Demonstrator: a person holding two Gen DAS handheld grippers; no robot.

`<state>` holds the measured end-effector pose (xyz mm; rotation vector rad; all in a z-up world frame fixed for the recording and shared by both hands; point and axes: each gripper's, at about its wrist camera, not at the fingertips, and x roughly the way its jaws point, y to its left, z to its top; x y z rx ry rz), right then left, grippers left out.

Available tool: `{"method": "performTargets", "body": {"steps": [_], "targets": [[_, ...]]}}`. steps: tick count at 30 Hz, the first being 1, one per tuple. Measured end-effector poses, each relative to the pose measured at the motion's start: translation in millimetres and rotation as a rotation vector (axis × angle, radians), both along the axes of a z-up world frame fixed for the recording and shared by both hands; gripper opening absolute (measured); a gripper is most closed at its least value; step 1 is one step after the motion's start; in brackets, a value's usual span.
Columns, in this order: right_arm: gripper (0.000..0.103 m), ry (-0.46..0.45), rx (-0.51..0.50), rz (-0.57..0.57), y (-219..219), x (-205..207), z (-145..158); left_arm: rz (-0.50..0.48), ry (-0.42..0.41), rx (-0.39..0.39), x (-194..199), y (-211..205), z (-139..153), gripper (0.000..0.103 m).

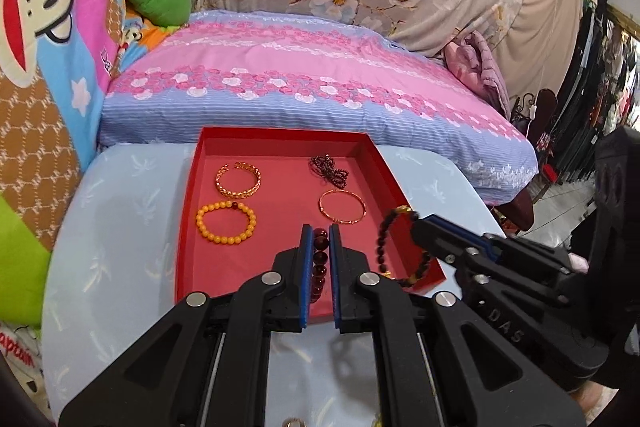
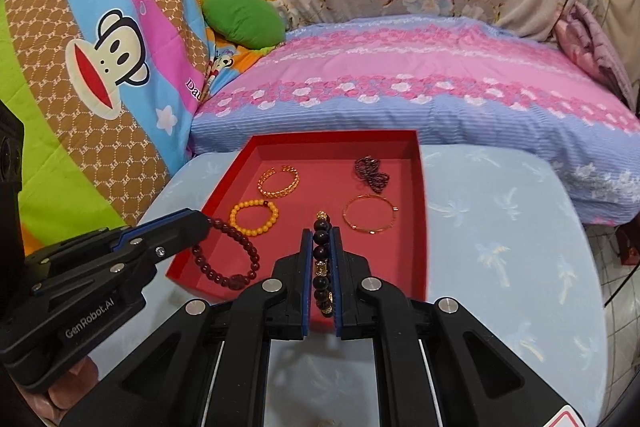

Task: Organize jewelry
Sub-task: 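Carry both bracelets over the red box and open both tools to drop them, then move both tools back to the yellow glass-bead bracelet and gold rings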

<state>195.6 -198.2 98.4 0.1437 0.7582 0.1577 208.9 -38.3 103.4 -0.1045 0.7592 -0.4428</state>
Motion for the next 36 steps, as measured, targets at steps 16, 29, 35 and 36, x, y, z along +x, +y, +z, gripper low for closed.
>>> {"method": "performTargets", "body": {"steps": [16, 29, 35, 36], "targets": [[0.008, 0.158, 0.029, -0.041, -6, 52, -72, 0.094, 0.115, 0.105, 51, 18, -76, 0.008], [0.025, 0.066, -0.068, -0.068, -2, 35, -59, 0.137, 0.056, 0.187, 42, 11, -76, 0.022], [0.025, 0.051, -0.049, -0.061, -3, 16, -48, 0.148, 0.031, 0.197, 25, 11, -66, 0.023], [0.025, 0.050, -0.045, -0.060, -3, 13, -47, 0.147, 0.027, 0.198, 22, 11, -64, 0.023]]}}
